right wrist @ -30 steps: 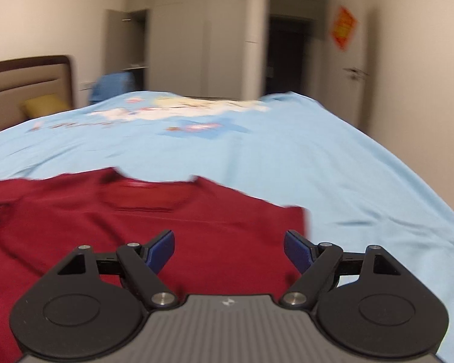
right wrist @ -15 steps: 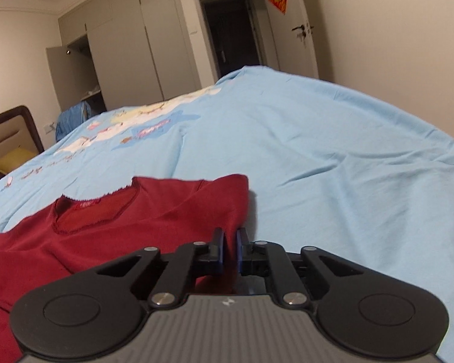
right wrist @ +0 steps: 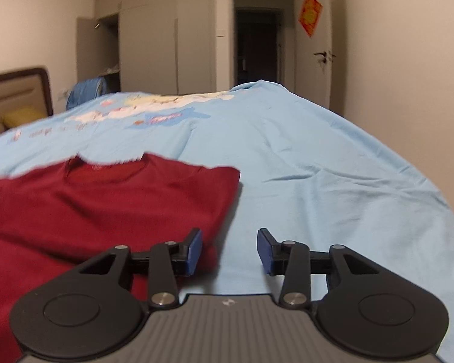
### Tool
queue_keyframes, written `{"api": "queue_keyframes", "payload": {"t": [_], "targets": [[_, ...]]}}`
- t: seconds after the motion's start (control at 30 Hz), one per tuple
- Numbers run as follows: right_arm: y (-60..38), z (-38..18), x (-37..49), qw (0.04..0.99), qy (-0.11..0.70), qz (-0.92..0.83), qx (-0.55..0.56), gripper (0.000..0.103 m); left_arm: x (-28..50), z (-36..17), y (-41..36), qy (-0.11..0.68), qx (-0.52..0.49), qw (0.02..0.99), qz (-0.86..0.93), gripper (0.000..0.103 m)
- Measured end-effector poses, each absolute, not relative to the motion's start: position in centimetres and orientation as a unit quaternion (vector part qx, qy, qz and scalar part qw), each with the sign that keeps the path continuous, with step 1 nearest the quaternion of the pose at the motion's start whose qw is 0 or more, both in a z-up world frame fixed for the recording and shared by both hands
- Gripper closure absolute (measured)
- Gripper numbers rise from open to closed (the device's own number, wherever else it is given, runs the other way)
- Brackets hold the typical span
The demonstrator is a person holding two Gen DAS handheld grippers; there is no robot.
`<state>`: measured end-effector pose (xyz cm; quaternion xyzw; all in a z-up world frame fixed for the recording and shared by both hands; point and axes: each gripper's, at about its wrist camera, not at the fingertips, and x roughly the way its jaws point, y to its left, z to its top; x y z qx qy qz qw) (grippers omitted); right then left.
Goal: Fold small clothes
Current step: 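Open the right gripper and withdraw it from the folded sleeve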
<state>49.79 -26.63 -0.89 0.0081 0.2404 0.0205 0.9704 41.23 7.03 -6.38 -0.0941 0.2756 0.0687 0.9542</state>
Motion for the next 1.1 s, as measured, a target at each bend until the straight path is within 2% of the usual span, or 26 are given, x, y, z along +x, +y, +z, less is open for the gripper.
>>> {"api": "queue_keyframes", "payload": {"t": [0.23, 0.4, 0.47, 0.5, 0.53, 0.63, 0.83, 0.97, 1.1], "targets": [[-23.3, -2.4, 47.9, 0.964, 0.246, 0.034, -0.095, 0.052, 41.3, -6.5, 6.9, 0.275, -0.093, 0.955, 0.069, 0.000], [-22.0, -1.9, 49.7, 0.970, 0.218, 0.028, -0.107, 0.053, 41.3, -6.5, 6.9, 0.274, -0.092, 0.955, 0.070, 0.000], [-21.9, -2.1, 50.6, 0.969, 0.220, 0.021, -0.108, 0.059, 41.3, -6.5, 6.9, 0.274, -0.093, 0.955, 0.069, 0.000], [-21.9, -2.2, 50.8, 0.969, 0.219, 0.025, -0.107, 0.077, 41.3, -6.5, 6.9, 0.274, -0.093, 0.955, 0.069, 0.000], [-21.7, -2.3, 50.8, 0.969, 0.218, 0.027, -0.111, 0.082, 41.3, -6.5, 6.9, 0.274, -0.093, 0.955, 0.069, 0.000], [-21.5, -2.7, 50.5, 0.969, 0.213, 0.020, -0.125, 0.092, 41.3, -6.5, 6.9, 0.274, -0.093, 0.955, 0.069, 0.000], [-24.2, -2.9, 50.7, 0.969, 0.246, 0.000, -0.032, 0.095, 41.4, -6.5, 6.9, 0.274, -0.093, 0.955, 0.069, 0.000], [-23.9, -3.2, 50.8, 0.968, 0.249, 0.003, -0.039, 0.095, 41.3, -6.5, 6.9, 0.273, -0.094, 0.955, 0.069, 0.000], [-24.0, -3.1, 50.6, 0.967, 0.254, 0.011, -0.029, 0.088, 41.3, -6.5, 6.9, 0.274, -0.093, 0.955, 0.069, 0.000]]}}
